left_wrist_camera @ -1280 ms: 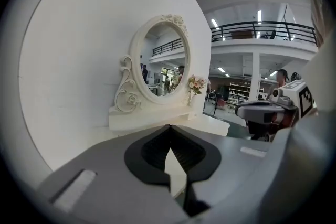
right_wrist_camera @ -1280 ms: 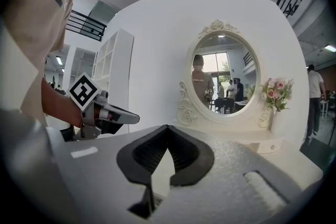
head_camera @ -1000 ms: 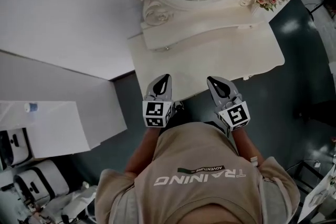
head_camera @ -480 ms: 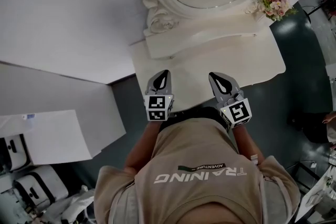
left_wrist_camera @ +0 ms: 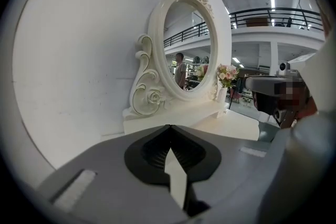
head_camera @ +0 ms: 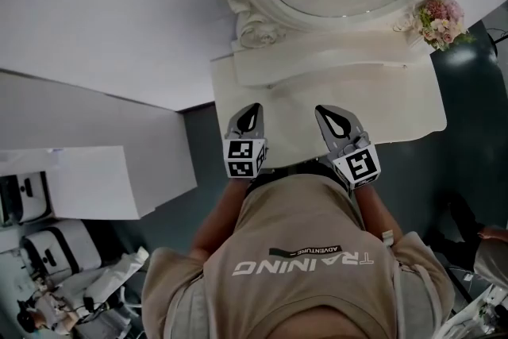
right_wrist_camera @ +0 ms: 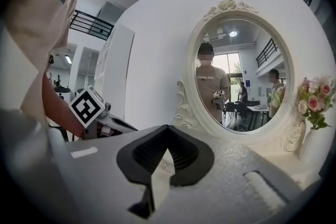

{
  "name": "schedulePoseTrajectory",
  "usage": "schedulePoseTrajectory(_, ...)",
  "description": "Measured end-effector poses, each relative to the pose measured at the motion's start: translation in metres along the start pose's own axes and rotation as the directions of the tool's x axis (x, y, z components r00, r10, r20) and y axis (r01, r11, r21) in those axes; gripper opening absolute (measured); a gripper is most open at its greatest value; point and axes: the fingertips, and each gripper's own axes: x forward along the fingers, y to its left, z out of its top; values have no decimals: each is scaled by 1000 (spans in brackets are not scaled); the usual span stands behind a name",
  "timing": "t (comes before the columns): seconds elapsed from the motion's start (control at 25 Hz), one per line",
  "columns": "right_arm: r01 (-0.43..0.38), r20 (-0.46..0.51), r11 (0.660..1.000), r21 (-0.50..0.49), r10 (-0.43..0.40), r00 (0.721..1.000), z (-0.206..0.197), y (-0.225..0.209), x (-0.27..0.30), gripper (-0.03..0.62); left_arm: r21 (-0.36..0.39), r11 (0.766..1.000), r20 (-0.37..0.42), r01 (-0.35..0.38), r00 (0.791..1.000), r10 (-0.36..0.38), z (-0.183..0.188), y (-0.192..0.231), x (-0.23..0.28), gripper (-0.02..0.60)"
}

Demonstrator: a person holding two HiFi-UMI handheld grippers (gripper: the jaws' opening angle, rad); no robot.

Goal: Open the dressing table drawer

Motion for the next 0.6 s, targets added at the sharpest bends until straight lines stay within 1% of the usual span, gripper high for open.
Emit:
schedulePoseTrajectory(0.16, -27, 7, 999, 34, 27, 1000, -4, -10, 6, 3, -6, 999, -23, -37, 999, 37, -3, -1, 6, 18)
schedulePoseTrajectory(0.24, -46, 15, 998, 35, 45, 999, -4, -13, 10, 3, 0, 999, -37, -52, 998, 52, -6, -1, 11, 18)
schedulePoseTrajectory(0.36, -70, 15, 997, 31, 69, 997, -6, -19, 15, 3, -11, 997, -63, -73, 995, 72, -15, 0, 20, 20)
schedulePoseTrajectory(0.52, -87, 7, 996, 19, 87, 996, -11, -29, 18, 3, -20, 996, -113, -86, 990, 84, -28, 1, 33, 42)
schedulePoseTrajectory(0.6, -92, 4, 996, 18, 92, 996, -14, -34, 17, 3, -37, 995, -134, -93, 987, 88, -33, 2, 40, 55)
